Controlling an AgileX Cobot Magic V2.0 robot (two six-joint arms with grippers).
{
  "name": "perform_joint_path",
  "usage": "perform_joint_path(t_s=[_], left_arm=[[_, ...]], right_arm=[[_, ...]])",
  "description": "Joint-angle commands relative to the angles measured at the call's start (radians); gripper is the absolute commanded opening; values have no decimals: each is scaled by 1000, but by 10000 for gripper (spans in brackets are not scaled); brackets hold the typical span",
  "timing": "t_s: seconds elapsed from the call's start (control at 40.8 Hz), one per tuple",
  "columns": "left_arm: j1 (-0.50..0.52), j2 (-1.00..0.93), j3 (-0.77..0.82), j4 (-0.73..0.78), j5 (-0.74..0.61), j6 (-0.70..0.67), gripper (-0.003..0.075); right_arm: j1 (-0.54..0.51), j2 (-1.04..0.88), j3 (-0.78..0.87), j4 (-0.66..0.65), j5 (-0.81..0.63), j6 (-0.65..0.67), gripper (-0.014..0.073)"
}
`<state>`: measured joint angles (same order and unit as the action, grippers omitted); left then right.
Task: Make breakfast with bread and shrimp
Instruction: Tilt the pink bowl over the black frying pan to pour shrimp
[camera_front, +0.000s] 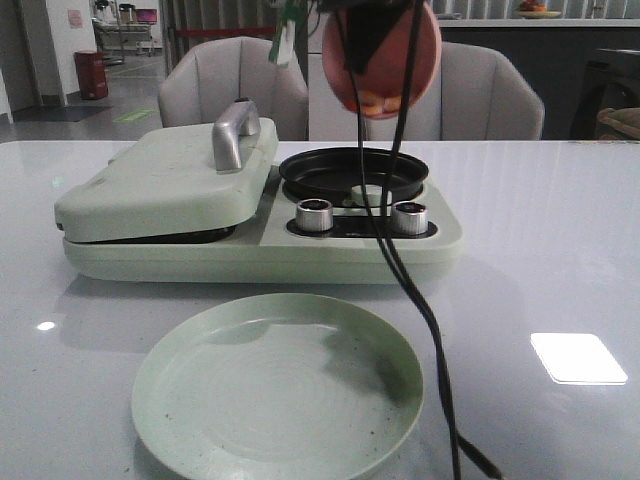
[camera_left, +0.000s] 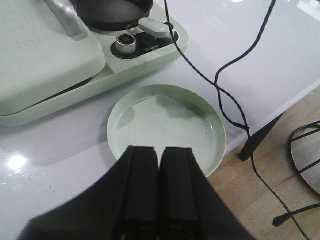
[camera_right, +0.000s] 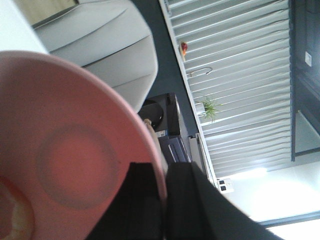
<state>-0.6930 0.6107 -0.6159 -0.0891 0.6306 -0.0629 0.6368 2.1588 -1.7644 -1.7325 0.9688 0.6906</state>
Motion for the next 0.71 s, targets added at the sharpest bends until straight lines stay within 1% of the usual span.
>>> perform_joint_path(t_s=[0.0, 0.049, 0.196, 0.269, 0.367, 0.416, 0.465, 0.514, 0.588, 0.661, 0.686], left_arm=[[-7, 0, -32, -2, -67, -5, 102], [-7, 0, -32, -2, -67, -5, 102], [-7, 0, -32, 0, -67, -5, 102], [-7, 0, -32, 2, -67, -5, 101], [-7, 0, -32, 2, -67, -5, 102], [-7, 0, -32, 2, -67, -5, 102], [-7, 0, -32, 2, -67, -5, 101], [-7, 0, -32, 2, -67, -5, 102], [-7, 0, -32, 2, -67, -5, 102], [-7, 0, -32, 3, -69, -5, 102], [-7, 0, -32, 3, -69, -5, 102]], right_arm=[[4, -32, -33, -80, 61, -31, 46], [5, -23, -33, -80, 71, -60, 46], [5, -21, -43, -80, 110, -62, 46], [5, -23, -71, -80, 118, -68, 46], [13, -32, -121, -80, 133, -131, 46], [23, -33, -159, -80, 162, -159, 46], [34, -31, -185, -76, 201, -159, 45], [41, -28, -185, -53, 186, -148, 45], [42, -5, -183, -22, 114, -147, 45], [45, 24, -183, -80, 124, -172, 45], [48, 29, -187, -80, 129, -191, 45]])
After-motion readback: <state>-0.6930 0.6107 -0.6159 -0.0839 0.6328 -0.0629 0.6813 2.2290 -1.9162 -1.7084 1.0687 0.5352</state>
